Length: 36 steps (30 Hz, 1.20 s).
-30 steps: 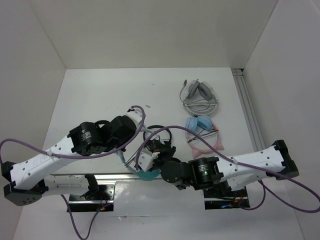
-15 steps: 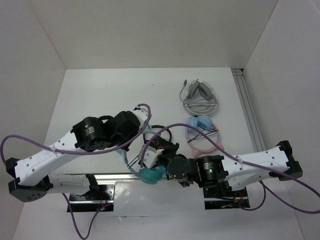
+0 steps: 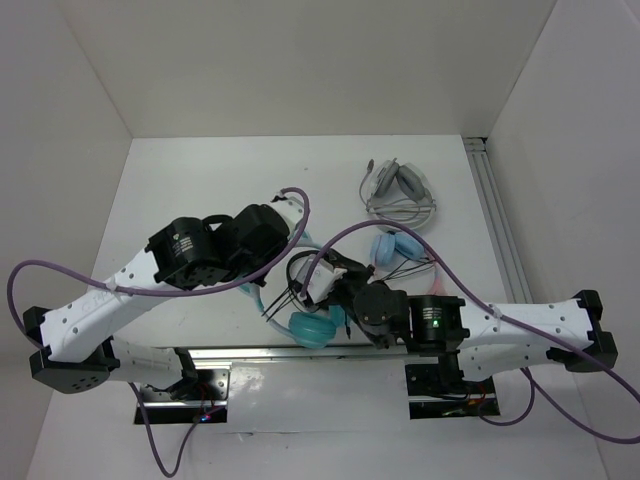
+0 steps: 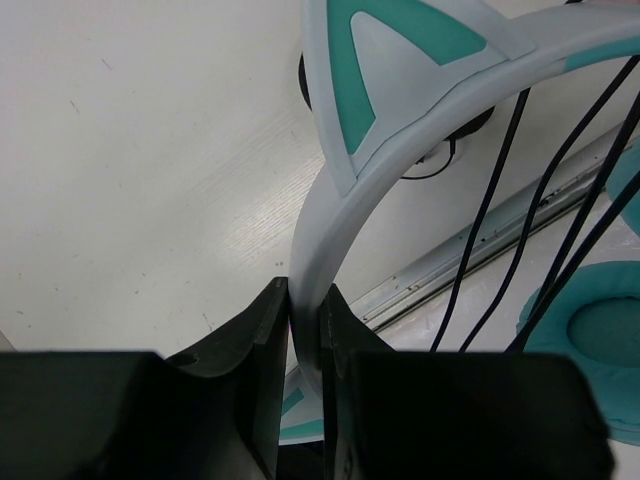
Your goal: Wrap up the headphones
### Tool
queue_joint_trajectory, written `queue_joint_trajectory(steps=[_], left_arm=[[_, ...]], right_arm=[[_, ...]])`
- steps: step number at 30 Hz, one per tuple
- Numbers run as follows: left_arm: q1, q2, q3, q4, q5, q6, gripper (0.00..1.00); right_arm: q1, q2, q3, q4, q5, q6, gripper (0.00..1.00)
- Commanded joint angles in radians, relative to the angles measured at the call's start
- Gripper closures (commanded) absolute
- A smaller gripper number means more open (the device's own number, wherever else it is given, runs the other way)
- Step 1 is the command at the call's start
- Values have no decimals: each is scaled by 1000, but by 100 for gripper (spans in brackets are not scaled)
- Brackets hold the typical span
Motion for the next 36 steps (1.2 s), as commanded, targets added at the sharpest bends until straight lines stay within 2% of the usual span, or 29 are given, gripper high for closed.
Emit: queue_joint_trajectory(steps=[1,6,8,15,26,32,36], left_arm=[[-7,-31,28,-86,25,36,100],[-7,-22,28,-86,25,36,100],[-7,-13,28,-86,25,36,100],[26,-3,28,-86,25,45,100],[47,15,28,-86,16,45,100],[67,39,28,-86,7,45,100],[67,67,28,-86,-2,45,100]], right_arm=[[-27,-36,1,26,100,-3,77],[-46,-57,1,45,100,-3,66],[-69,-68,-8,45,100,-3,65],[-93,-100,-17,55,112,-12,47],[-219,-119,5,-23,46,61,43],[-219,-138,27,-32,44,84,42],[-219,-161,45,-32,-23,122,33]])
